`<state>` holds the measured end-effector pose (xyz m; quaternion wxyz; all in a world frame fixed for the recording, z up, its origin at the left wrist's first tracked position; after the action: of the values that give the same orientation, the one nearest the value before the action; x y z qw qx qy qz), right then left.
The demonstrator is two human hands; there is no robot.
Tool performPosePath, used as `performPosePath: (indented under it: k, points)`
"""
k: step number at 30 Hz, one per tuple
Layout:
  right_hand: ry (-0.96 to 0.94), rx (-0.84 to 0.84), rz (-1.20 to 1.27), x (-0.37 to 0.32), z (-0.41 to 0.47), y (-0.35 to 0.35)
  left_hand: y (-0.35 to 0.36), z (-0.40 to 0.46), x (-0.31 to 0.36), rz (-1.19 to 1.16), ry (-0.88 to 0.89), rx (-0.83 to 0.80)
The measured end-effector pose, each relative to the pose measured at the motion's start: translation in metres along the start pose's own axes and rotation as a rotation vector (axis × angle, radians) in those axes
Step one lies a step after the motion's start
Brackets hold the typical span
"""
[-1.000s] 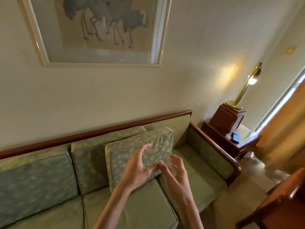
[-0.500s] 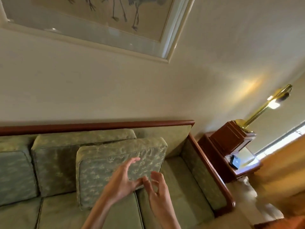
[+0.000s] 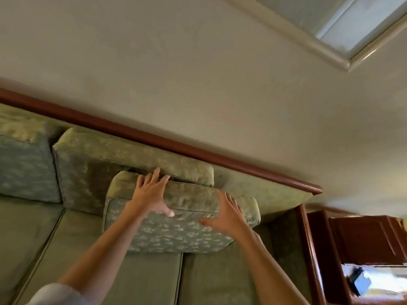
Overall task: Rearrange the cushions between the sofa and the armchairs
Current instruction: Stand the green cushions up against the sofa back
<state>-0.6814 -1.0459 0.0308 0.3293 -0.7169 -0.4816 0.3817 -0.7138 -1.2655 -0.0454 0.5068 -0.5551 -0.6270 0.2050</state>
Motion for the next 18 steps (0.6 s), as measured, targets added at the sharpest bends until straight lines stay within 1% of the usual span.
performPosePath:
  k: [2, 6, 8, 10, 12, 14, 18]
  points:
    - [-0.019, -0.036, -0.135, 0.005, 0.027, 0.014, 0.015, 0.0, -0.001, 0.119, -0.034, -0.009]
    - [-0.027, -0.127, -0.385, 0.03, 0.058, 0.05, 0.034, -0.02, 0.009, 0.176, -0.145, 0.046]
    - [-0.045, -0.093, -0.552, 0.039, 0.059, 0.059, 0.041, -0.033, 0.014, 0.248, -0.154, 0.049]
    - [-0.076, -0.047, -0.679, 0.049, 0.051, 0.065, 0.049, -0.046, 0.018, 0.299, -0.12, 0.064]
    - [-0.136, -0.027, -0.662, 0.057, 0.041, 0.071, 0.054, -0.057, 0.022, 0.299, -0.072, 0.097]
    - [-0.176, -0.031, -0.552, 0.065, 0.033, 0.071, 0.057, -0.064, 0.027, 0.287, -0.048, 0.112]
    - [-0.273, -0.054, -0.476, 0.069, 0.029, 0.058, 0.042, -0.065, 0.038, 0.233, -0.048, 0.146]
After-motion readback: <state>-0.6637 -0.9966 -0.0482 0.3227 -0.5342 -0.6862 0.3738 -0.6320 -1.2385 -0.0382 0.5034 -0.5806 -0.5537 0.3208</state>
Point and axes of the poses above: each hand's wrist, its own z-axis towards the middle knuckle, its own y-axis out of the palm, x = y × z, the point moved 9 cm from there along z, towards the middle knuckle, and after that the axes turned 10 degrees about y, right-handed, at the moved point
